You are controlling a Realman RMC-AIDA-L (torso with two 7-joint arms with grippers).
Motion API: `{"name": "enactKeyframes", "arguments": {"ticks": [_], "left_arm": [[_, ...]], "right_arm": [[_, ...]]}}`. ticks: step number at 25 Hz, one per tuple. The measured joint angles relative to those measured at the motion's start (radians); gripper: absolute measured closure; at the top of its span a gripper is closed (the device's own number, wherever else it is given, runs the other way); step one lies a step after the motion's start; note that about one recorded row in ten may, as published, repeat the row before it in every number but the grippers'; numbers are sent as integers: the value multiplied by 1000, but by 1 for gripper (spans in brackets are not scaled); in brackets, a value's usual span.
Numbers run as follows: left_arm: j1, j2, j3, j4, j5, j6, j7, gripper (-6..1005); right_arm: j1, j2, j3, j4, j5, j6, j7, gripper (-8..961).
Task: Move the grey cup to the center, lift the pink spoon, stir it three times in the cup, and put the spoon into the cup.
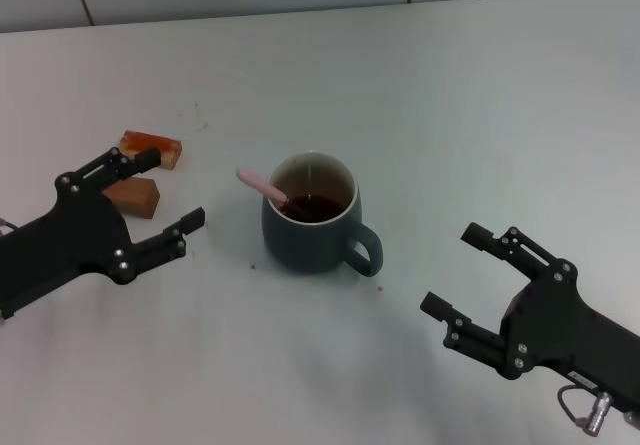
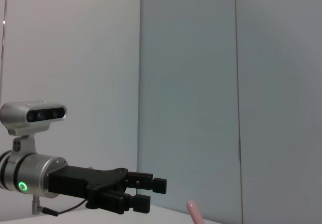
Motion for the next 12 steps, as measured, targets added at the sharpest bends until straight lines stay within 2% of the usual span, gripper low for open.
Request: {"name": "enactKeyframes", "arguments": {"ticks": [12], "left_arm": [[2, 1, 35, -32, 5, 7, 1, 210]], "right_arm": [[12, 0, -8, -36, -3, 12, 69, 150]]}}
